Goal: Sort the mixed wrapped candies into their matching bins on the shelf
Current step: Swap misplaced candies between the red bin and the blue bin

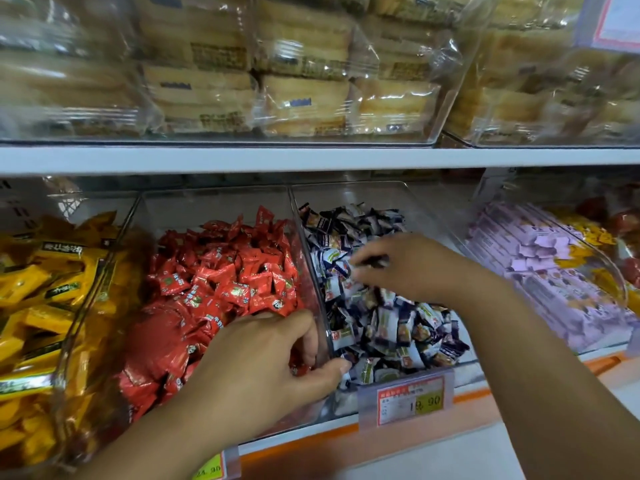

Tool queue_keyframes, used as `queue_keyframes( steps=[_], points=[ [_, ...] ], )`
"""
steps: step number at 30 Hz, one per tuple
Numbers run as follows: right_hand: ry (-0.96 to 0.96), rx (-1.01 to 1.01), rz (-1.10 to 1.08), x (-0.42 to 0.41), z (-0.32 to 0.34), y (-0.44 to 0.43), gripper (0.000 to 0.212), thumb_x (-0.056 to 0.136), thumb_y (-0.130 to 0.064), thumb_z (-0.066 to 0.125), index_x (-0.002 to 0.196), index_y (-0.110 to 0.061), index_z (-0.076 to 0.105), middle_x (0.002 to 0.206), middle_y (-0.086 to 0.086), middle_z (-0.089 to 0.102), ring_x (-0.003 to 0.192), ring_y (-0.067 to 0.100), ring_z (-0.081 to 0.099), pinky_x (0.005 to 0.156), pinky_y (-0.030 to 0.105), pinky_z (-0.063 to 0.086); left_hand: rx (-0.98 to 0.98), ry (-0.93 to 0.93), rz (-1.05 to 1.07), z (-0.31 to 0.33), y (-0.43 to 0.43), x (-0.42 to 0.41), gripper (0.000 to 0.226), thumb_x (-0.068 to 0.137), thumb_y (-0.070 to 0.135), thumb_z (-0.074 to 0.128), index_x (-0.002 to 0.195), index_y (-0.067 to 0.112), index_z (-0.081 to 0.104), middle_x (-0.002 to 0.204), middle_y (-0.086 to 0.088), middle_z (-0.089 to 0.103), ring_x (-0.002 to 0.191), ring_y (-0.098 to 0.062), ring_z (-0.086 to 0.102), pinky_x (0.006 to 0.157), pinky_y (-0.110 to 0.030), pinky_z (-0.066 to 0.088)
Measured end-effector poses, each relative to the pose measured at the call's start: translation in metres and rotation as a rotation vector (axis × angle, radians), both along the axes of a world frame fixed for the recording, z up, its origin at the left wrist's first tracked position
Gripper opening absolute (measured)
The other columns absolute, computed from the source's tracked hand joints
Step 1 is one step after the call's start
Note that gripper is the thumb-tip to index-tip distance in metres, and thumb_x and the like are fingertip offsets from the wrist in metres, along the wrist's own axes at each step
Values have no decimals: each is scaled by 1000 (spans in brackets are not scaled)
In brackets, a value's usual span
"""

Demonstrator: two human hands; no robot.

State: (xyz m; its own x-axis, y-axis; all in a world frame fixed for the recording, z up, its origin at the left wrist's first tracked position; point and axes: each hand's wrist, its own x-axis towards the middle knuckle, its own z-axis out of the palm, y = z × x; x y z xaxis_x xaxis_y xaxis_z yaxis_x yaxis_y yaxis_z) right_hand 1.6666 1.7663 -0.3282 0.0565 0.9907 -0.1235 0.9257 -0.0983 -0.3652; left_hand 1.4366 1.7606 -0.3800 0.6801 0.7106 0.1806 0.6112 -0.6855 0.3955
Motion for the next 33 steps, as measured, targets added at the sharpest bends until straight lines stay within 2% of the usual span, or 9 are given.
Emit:
queue_keyframes(
  steps=[5,12,16,20,23,25,27,29,33],
  points=[
    [-197,219,113,-39,-39,33,55,99,-42,42,150,-41,20,160,-8,16,148,26,1,118,56,3,-4,3,-17,1,0,1,62,62,86,20,81,33,48,107,40,38,94,2,44,61,-17,35],
    [-340,-127,152,-22,-34,21,57,95,-47,52,146,-29,35,153,-3,32,142,21,20,115,48,22,-42,39,-42,5,-1,1,62,62,86,20,84,35,47,107,52,28,97,4,41,62,-15,34],
    [-188,-304,91,-13,3,1,50,90,-49,60,136,-33,49,141,-8,46,126,17,45,97,29,39,-85,41,-55,11,-2,0,54,70,83,30,85,34,47,101,55,28,92,7,41,64,-13,31],
    [140,-45,10,-7,15,4,19,91,-36,63,107,-31,71,105,-21,65,94,-1,60,76,13,43,-81,13,-48,11,-2,1,50,72,80,35,84,33,48,95,49,38,88,7,42,66,-13,32],
    [64,257,5,-17,-19,31,29,95,-34,56,123,-27,63,128,-6,60,118,11,53,95,25,41,-62,17,-50,12,-3,1,48,76,79,38,84,33,49,100,54,28,89,10,41,68,-12,32],
    [-124,158,68,-26,-41,45,53,95,-43,53,145,-36,36,156,-3,29,144,25,20,116,49,21,-41,-6,-46,12,-3,1,46,77,78,41,83,32,49,101,53,30,90,9,41,69,-10,32],
    [-240,-36,78,-28,-49,49,63,95,-50,48,150,-43,19,162,-9,7,148,28,-4,117,60,5,-8,-42,-25,10,-3,1,47,76,78,41,83,32,49,91,33,51,92,6,43,70,-10,33],
    [-275,-96,96,-25,-44,43,59,96,-52,44,149,-42,22,161,-6,13,148,27,1,117,59,7,46,-48,2,8,-5,-1,53,72,81,37,83,31,51,72,14,54,89,0,49,65,-12,36],
    [-267,-39,81,-19,-45,15,45,99,-50,40,144,-43,36,155,-6,32,145,21,15,118,47,12,81,-116,49,11,-6,-6,65,64,92,30,79,33,51,73,20,60,76,1,57,55,-14,40]
  ],
)
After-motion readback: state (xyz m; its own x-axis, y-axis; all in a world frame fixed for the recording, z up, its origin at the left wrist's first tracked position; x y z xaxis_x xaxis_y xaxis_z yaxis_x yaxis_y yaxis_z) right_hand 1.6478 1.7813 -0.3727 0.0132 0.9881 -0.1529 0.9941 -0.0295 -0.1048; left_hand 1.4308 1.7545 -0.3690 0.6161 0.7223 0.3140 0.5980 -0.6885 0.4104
